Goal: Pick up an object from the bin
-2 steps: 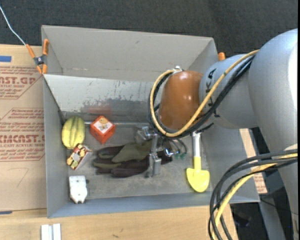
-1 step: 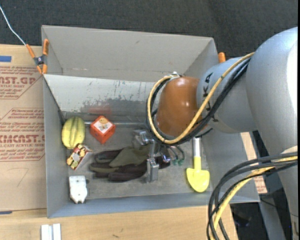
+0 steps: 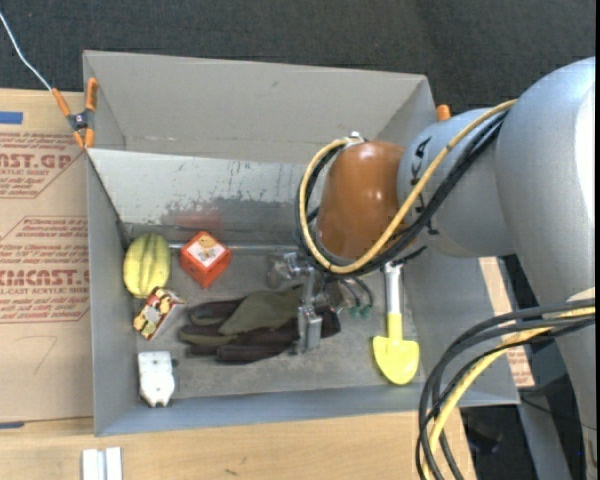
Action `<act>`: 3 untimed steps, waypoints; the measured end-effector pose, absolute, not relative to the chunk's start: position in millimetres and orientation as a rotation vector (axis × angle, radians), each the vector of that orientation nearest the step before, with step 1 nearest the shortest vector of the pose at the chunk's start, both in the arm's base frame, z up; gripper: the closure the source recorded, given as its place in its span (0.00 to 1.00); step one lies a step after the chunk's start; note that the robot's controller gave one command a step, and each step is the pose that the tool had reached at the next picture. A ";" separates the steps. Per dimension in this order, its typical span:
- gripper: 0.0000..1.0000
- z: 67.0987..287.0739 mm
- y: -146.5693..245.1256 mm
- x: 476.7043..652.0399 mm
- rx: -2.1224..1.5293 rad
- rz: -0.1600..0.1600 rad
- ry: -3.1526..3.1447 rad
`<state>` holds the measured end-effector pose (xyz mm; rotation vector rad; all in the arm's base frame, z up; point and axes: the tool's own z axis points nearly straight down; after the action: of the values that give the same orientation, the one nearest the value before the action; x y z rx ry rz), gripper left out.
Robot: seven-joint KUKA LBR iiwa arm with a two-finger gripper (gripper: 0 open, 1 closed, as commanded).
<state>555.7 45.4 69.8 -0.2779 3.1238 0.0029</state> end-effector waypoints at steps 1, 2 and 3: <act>1.00 70.0 55.5 538.9 -0.274 0.006 3.126; 1.00 70.0 55.5 538.9 -0.274 0.006 3.126; 1.00 72.9 55.4 537.8 -0.275 0.006 3.130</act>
Offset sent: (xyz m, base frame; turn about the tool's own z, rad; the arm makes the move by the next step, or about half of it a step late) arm 0.0000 0.0000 0.0000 0.0000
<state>537.8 55.4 72.9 -0.2749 3.1295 0.0060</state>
